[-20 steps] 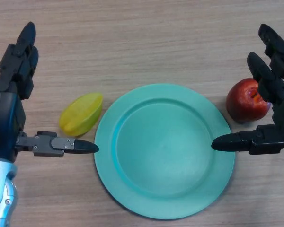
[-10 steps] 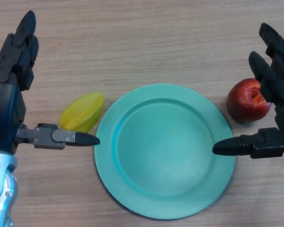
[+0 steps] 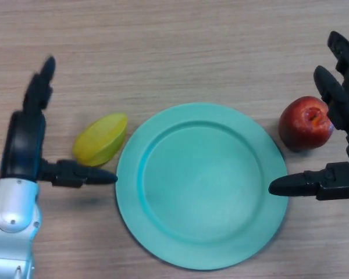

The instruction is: Pick up the yellow starfruit and place it on the plate

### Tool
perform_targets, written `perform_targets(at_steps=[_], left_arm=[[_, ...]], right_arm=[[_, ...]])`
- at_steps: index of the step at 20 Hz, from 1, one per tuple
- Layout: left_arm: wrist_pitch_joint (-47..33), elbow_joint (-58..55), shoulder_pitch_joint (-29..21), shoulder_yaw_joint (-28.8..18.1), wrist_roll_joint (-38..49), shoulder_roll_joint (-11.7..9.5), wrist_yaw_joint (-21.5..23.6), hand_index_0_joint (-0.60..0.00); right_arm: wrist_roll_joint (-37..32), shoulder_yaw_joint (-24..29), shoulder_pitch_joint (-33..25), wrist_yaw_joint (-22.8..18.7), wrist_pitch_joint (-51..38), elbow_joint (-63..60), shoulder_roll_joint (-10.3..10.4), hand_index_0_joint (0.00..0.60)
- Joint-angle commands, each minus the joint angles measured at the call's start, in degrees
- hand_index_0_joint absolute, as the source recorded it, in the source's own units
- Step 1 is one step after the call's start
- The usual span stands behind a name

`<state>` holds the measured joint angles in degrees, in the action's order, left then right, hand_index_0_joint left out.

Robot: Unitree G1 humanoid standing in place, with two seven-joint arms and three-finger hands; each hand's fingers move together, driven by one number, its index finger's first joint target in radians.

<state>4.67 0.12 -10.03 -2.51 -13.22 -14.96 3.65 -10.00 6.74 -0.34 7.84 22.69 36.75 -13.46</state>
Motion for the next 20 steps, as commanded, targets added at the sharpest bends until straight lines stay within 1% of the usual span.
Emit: perform_targets(at_steps=[1,5,7,12,14,15,16,17,18,20], left_arm=[[-7.1,1.0,-2.9,-1.5,-1.6,-1.2,2.9,0.0],[-6.8,5.6,-5.4,0.0,0.4,-0.1,2.1,0.0],[-7.6,7.5,-6.7,0.4,1.1,0.4,2.8,0.0],[-8.5,10.7,-8.6,1.4,3.0,1.4,2.3,0.0],[-8.5,10.8,-8.6,1.7,3.0,1.5,1.8,-0.199],[-8.4,10.8,-8.5,1.9,2.8,1.6,1.3,-0.351],[-9.0,11.3,-8.4,2.6,0.9,1.4,0.6,-0.449],[-12.3,13.5,-8.3,4.1,-7.2,0.7,0.2,-0.584],[-13.4,14.4,-8.3,4.2,-10.6,0.7,0.3,-0.6],[-12.9,14.1,-7.9,3.4,-11.7,0.8,-0.6,-0.6]], right_arm=[[-4.5,3.8,-0.7,-0.4,-7.0,4.0,-1.4,0.0],[-5.5,4.9,-0.4,-0.5,-6.8,4.1,-1.6,0.0],[-6.9,5.7,-0.4,-0.8,-6.4,4.6,-1.7,0.0],[-6.0,6.3,-0.2,-0.5,-6.7,4.9,-2.0,0.0],[-5.9,6.5,-0.2,-0.5,-6.6,5.0,-2.0,0.0],[-5.6,6.6,-0.2,-0.4,-6.7,5.1,-2.1,0.0],[-5.3,6.8,-0.2,-0.3,-6.7,5.2,-2.2,0.0],[-4.4,7.1,-0.5,-0.1,-6.6,5.2,-2.4,0.0],[-4.1,7.1,-0.6,-0.1,-6.5,5.2,-2.5,0.0],[-3.7,6.8,-0.3,0.1,-6.4,5.3,-2.3,0.0]])
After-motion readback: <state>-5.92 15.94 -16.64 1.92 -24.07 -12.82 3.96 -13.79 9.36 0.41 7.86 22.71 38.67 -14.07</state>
